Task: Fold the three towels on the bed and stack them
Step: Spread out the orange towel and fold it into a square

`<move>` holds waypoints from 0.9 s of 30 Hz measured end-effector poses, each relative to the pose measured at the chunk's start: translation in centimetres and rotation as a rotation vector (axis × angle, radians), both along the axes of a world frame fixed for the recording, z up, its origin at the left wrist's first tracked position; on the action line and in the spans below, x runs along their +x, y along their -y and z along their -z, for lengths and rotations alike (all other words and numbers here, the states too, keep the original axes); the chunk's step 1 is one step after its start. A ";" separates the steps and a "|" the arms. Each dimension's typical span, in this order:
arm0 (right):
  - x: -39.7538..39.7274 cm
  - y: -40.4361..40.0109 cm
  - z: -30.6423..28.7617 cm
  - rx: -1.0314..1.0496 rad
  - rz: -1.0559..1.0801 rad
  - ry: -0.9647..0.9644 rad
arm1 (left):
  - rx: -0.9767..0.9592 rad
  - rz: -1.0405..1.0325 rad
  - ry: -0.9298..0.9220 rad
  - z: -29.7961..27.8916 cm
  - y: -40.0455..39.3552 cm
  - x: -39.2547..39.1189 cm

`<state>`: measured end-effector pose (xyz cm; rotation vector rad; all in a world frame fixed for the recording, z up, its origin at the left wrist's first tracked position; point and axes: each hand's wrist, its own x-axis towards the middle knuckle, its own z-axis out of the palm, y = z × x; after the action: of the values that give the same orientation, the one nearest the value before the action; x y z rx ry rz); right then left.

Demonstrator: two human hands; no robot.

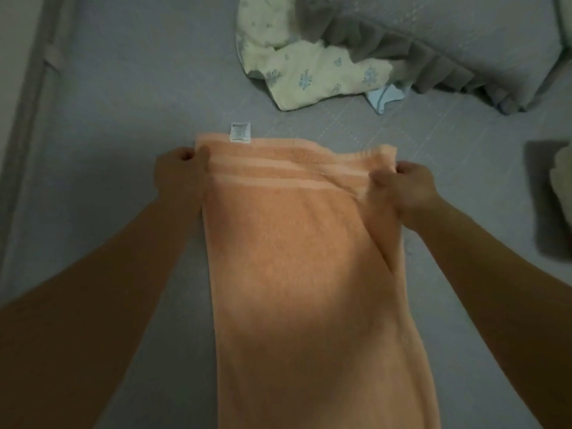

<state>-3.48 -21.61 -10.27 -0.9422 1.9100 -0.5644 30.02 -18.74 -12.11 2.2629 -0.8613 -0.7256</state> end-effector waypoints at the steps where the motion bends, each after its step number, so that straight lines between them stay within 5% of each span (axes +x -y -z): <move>1: -0.3 1.0 -0.5 -0.039 0.031 -0.033 | -0.025 -0.009 0.014 -0.2 0.7 0.4; 6: -0.6 7.6 -2.0 -0.238 0.011 -0.176 | -0.112 0.059 0.054 -0.7 5.8 1.1; 10: -1.0 7.4 1.2 -0.121 -0.006 -0.304 | -0.012 0.071 -0.161 1.5 6.2 0.9; 18: -5.2 -8.5 1.8 -0.046 0.060 -0.211 | 0.037 0.084 -0.504 1.6 -2.6 2.0; 27: -9.5 -28.0 1.2 0.222 -0.162 -0.204 | 0.282 0.112 -0.516 0.8 -23.9 -2.7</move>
<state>-12.97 6.34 -11.47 -1.0270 2.0040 -0.1613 27.37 5.12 -12.90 2.1105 -0.6651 -1.4800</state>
